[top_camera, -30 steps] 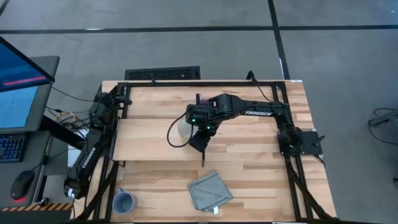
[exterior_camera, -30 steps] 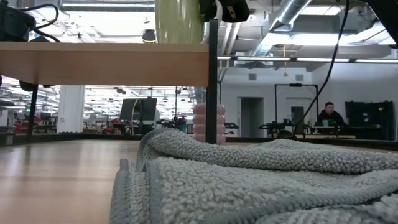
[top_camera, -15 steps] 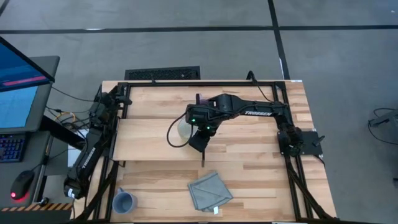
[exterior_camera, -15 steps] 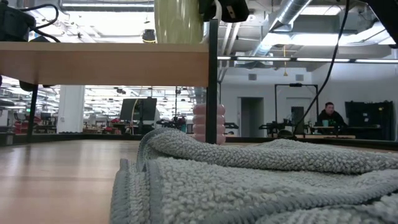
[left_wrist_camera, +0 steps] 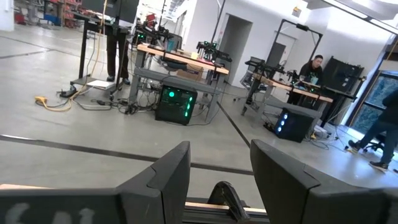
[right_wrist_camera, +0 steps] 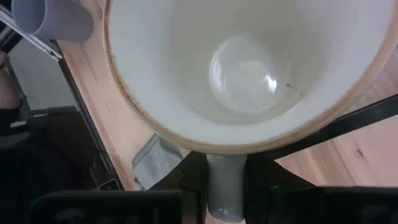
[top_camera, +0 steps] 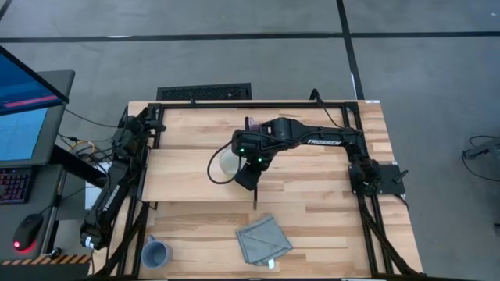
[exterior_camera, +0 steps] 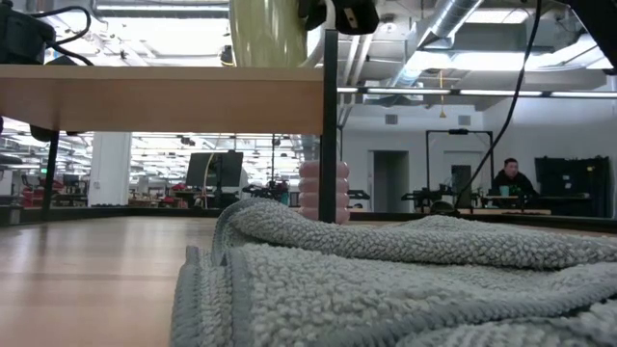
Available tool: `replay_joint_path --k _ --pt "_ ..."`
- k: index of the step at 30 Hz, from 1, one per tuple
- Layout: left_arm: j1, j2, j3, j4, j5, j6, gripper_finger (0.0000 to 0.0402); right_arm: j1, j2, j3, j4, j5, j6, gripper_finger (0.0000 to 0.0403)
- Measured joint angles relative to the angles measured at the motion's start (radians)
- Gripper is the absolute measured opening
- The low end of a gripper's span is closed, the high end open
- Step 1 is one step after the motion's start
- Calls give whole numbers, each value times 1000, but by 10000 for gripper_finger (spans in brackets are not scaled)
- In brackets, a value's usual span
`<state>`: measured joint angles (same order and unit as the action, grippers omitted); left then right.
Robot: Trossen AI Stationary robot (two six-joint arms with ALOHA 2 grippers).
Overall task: Stack small to large cups/mugs on shelf
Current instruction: Put the white mug on the shelf
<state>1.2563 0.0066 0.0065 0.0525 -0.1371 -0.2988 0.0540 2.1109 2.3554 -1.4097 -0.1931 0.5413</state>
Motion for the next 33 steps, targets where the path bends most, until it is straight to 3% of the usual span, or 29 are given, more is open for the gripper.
replay_joint_path --k 33 --pt "0 0 0 -3 21 25 159 -4 0 0 5 -2 0 86"
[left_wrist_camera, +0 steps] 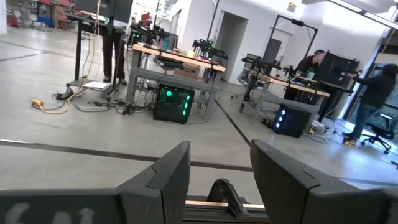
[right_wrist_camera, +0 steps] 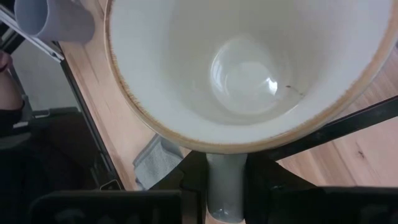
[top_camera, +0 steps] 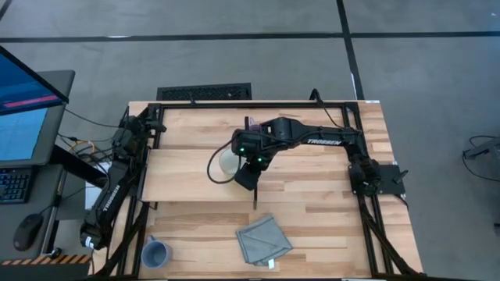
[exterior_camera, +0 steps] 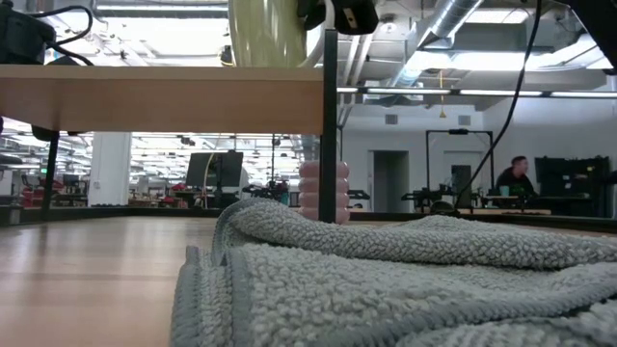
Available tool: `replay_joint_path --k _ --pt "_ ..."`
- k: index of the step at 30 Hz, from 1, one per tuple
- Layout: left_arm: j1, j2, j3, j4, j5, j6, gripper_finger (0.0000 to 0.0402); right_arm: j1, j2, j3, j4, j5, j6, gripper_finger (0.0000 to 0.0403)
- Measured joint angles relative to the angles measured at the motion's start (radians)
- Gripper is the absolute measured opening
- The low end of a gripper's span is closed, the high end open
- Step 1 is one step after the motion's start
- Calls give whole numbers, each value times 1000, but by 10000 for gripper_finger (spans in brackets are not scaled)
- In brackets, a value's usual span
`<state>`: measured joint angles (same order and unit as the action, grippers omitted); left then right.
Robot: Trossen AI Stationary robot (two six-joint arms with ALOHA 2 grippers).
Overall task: Stack small to large cups/mugs on shelf
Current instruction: Put the white mug on the shelf
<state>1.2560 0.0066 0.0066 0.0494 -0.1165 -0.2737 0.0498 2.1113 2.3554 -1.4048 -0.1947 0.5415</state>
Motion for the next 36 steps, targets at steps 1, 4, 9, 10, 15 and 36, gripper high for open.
replay_joint_path --k 1,4,9,10,15,36 --pt "0 0 0 0 0 0 159 0 0 0 0 0 0 86" --pt "0 0 0 0 0 0 159 0 0 0 0 0 0 86" --pt "0 0 0 0 1 0 159 0 0 0 1 0 0 86" --pt "0 0 0 0 1 0 159 0 0 0 1 0 0 86" --pt "0 0 0 0 2 0 159 0 0 0 1 0 0 86" --pt "0 0 0 0 3 1 159 0 1 1 5 0 0 118"
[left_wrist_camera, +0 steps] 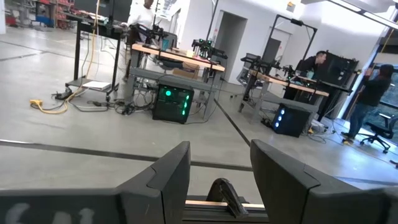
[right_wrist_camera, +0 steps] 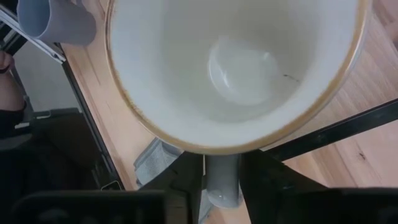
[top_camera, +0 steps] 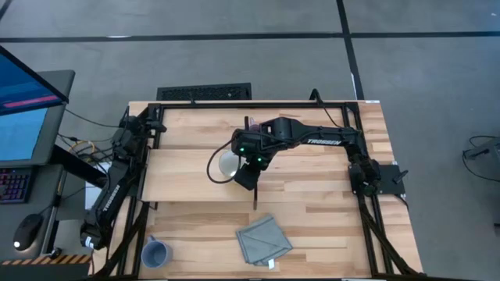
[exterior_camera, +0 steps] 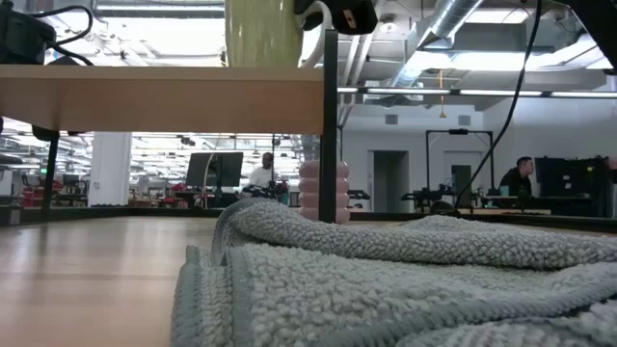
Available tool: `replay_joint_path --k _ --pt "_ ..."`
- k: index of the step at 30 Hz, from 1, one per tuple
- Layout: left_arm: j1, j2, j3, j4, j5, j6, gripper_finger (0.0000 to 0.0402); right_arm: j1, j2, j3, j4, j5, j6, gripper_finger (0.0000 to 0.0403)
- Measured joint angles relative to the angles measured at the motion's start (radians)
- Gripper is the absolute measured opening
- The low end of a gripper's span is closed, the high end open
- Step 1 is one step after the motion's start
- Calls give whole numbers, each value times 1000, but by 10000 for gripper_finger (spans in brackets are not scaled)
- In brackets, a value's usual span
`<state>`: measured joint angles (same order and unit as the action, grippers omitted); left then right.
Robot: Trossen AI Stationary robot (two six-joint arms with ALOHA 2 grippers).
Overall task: Stack small to large cups/mugs on shelf
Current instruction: Put the white mug on the shelf
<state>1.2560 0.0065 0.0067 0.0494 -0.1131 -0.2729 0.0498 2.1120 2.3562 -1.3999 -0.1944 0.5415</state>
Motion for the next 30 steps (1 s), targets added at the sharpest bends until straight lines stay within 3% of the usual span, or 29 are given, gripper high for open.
replay_joint_path --k 30 --pt "0 0 0 -1 4 0 159 0 0 0 -44 -18 10 129"
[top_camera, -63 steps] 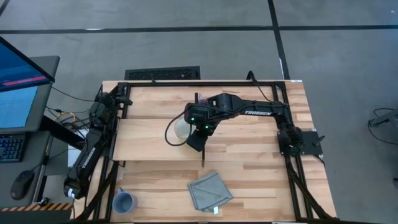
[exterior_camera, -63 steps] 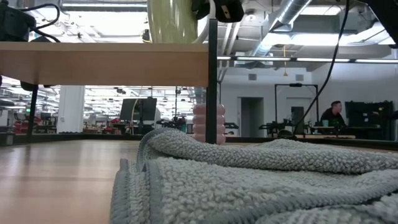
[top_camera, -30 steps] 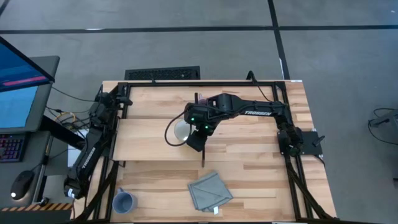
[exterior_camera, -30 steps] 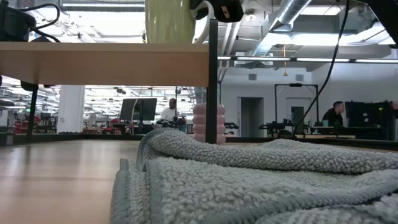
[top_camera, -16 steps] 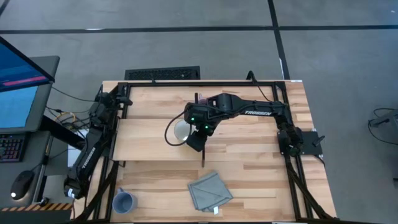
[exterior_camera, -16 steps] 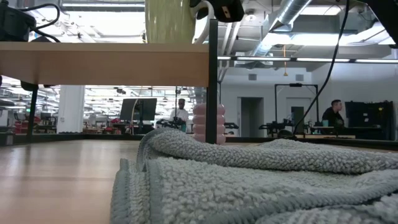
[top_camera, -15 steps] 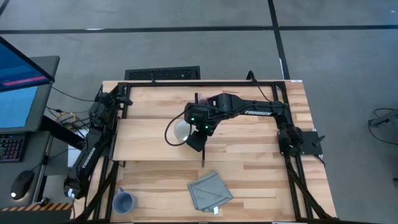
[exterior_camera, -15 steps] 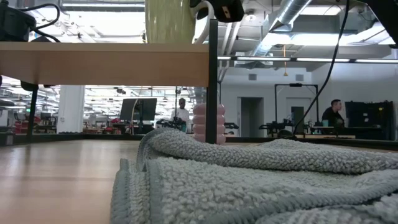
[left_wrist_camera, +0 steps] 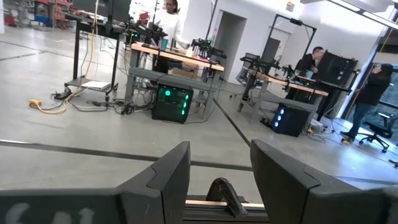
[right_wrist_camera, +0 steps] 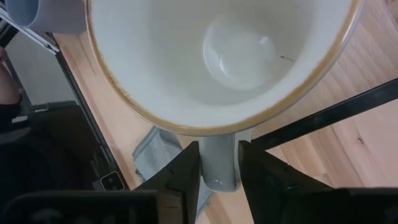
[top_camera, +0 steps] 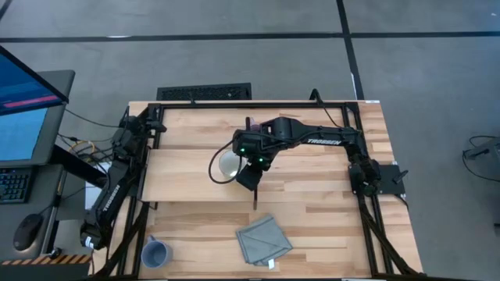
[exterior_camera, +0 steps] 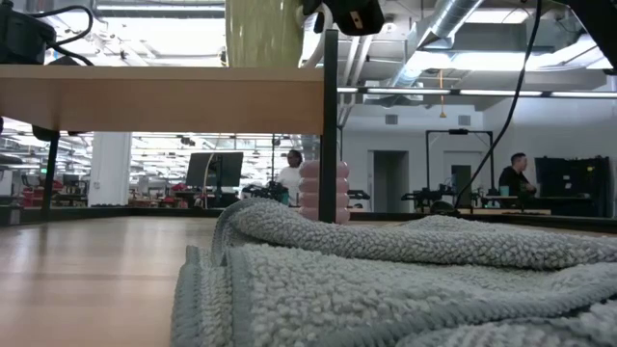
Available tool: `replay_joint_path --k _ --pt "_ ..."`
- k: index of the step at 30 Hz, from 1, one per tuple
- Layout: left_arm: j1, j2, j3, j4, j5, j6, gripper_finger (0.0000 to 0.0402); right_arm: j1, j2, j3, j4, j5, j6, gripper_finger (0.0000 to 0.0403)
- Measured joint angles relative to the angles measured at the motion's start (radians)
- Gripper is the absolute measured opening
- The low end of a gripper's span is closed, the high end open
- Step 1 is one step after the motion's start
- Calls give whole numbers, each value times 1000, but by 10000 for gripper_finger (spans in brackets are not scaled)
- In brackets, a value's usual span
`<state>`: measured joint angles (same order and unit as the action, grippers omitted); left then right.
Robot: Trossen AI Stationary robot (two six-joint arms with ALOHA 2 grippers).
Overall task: Stack small to large cups/mugs on shelf
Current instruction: Put the white mug on the shelf
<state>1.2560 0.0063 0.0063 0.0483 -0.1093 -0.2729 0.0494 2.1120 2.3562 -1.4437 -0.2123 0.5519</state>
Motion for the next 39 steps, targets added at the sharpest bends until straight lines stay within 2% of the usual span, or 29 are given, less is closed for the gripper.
replay_joint_path --k 39 --pt "0 0 0 0 2 0 159 2 0 0 -71 0 -55 130"
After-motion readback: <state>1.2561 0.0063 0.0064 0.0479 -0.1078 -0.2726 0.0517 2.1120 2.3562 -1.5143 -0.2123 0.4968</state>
